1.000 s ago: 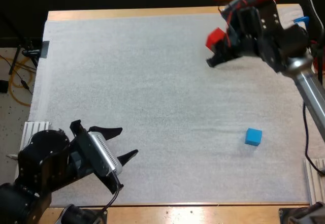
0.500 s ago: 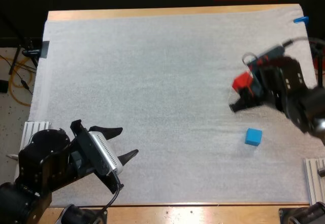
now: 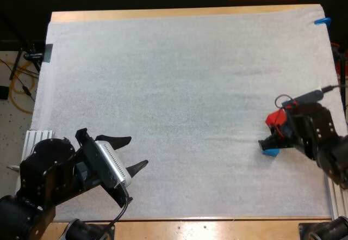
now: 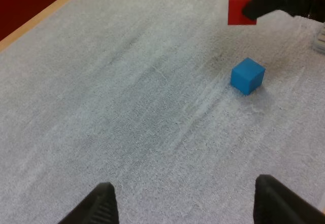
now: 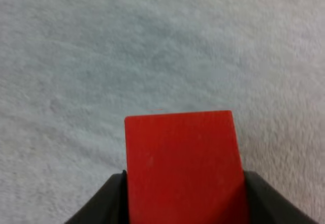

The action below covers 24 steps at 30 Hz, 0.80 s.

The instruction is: Stack red cube on blue cube

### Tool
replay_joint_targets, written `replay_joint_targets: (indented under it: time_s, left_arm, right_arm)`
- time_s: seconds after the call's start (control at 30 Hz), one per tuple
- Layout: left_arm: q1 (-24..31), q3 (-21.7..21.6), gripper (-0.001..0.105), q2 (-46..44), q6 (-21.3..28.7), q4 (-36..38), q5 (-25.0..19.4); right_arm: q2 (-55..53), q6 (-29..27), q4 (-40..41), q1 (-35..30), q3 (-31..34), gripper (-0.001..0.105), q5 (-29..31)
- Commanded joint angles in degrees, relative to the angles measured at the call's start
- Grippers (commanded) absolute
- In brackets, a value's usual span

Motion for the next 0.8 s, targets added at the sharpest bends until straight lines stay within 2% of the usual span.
replay_joint_targets:
  time_s: [0.0, 0.17, 0.47, 0.77]
  left_arm:
    - [-0.2, -0.2, 0.057, 0.1, 0.2, -0.6, 0.1]
    - [-0.2, -0.2, 0.057, 0.1, 0.2, -0.6, 0.1]
    - [-0.2, -0.2, 0.057, 0.1, 0.2, -0.3, 0.1]
    - [-0.2, -0.2, 0.057, 0.1, 0.2, -0.2, 0.1]
  right_arm:
    - [-1.0, 1.2, -1.8, -0.2, 1.6, 0.005, 1.4]
    - [-1.6, 2.1, -5.6, -0.2, 7.4, 0.005, 1.5]
    - [-1.6, 3.1, -11.5, -0.2, 14.1, 0.005, 1.0]
    - [-1.6, 0.0, -13.6, 0.1, 16.0, 0.005, 0.5]
